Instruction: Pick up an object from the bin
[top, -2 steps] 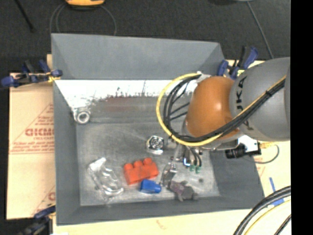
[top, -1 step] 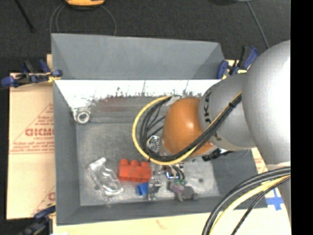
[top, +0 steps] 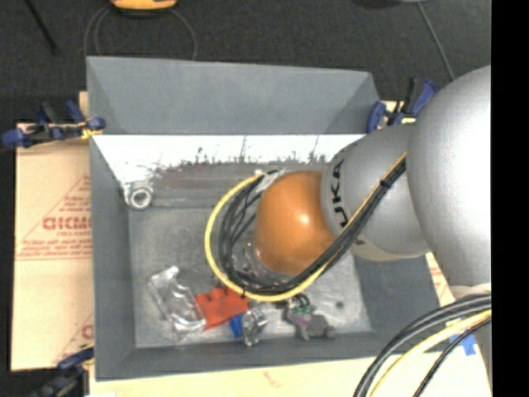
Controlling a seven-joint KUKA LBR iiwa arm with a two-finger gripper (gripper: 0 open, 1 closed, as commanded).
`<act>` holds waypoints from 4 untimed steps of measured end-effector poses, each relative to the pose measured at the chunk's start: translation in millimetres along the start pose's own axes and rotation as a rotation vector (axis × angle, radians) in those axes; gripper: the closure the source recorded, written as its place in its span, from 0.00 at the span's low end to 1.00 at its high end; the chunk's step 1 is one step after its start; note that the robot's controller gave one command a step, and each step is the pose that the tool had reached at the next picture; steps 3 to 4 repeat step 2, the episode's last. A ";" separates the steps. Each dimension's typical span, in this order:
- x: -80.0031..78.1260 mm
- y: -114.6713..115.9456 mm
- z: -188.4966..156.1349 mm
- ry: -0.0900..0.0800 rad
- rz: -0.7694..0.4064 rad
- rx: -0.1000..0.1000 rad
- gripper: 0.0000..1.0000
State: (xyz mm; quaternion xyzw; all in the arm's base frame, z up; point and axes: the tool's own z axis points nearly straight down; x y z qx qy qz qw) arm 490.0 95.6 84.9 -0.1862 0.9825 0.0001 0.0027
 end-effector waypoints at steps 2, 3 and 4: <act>-31.3 4.9 -143.9 -0.005 -0.208 0.002 1.00; -31.3 4.9 -143.9 -0.005 -0.208 0.002 1.00; -31.3 4.9 -143.9 -0.005 -0.208 0.002 1.00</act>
Offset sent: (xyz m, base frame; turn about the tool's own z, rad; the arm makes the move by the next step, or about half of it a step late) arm 0.0000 0.0000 0.0000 0.0000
